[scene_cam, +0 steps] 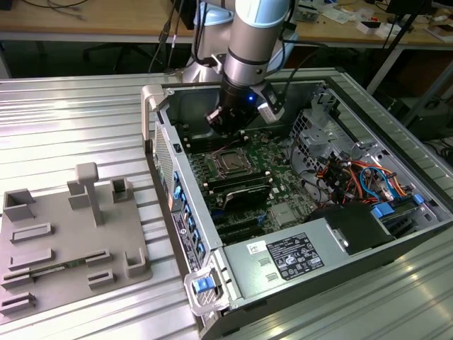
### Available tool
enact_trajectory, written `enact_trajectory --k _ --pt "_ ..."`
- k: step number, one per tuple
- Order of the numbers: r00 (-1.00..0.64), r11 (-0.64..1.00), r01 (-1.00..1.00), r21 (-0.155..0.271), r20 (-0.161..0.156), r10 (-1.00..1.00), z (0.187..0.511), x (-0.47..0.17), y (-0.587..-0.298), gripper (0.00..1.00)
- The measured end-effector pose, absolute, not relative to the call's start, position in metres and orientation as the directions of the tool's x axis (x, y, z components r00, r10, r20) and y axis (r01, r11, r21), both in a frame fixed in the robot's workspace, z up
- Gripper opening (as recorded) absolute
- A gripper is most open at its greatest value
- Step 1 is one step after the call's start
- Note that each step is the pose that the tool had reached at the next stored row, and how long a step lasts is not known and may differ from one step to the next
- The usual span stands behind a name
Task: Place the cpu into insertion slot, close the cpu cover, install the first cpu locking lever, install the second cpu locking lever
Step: 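Install the first cpu locking lever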
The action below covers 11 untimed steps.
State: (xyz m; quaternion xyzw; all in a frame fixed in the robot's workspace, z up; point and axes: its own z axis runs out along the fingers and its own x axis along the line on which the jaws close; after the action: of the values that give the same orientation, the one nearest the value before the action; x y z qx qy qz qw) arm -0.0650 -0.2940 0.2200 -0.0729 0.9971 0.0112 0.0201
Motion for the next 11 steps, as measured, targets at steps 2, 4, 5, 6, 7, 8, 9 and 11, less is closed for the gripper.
enact_trajectory --k 2,4,5,6,7,8,9,11 --pt "-0.989 0.989 -0.146 0.017 -0.041 -0.145 0.219 -0.063 -0.294 0.11" --pt "-0.989 0.989 -0.146 0.016 -0.041 -0.145 0.218 -0.062 -0.294 0.11" --pt "-0.989 0.989 -0.146 0.015 -0.041 -0.145 0.218 -0.061 -0.294 0.11" --pt "-0.989 0.989 -0.146 0.014 -0.041 -0.145 0.217 -0.059 -0.294 0.11" --pt "-0.989 0.989 -0.146 0.014 -0.041 -0.145 0.217 -0.058 -0.294 0.11" --pt "-0.989 0.989 -0.146 0.014 -0.041 -0.145 0.216 -0.056 -0.294 0.11" --pt "-0.989 0.989 -0.145 0.014 -0.041 -0.145 0.216 -0.055 -0.294 0.11" --pt "-0.990 0.991 -0.135 0.014 -0.041 -0.134 0.214 -0.053 -0.294 0.11"
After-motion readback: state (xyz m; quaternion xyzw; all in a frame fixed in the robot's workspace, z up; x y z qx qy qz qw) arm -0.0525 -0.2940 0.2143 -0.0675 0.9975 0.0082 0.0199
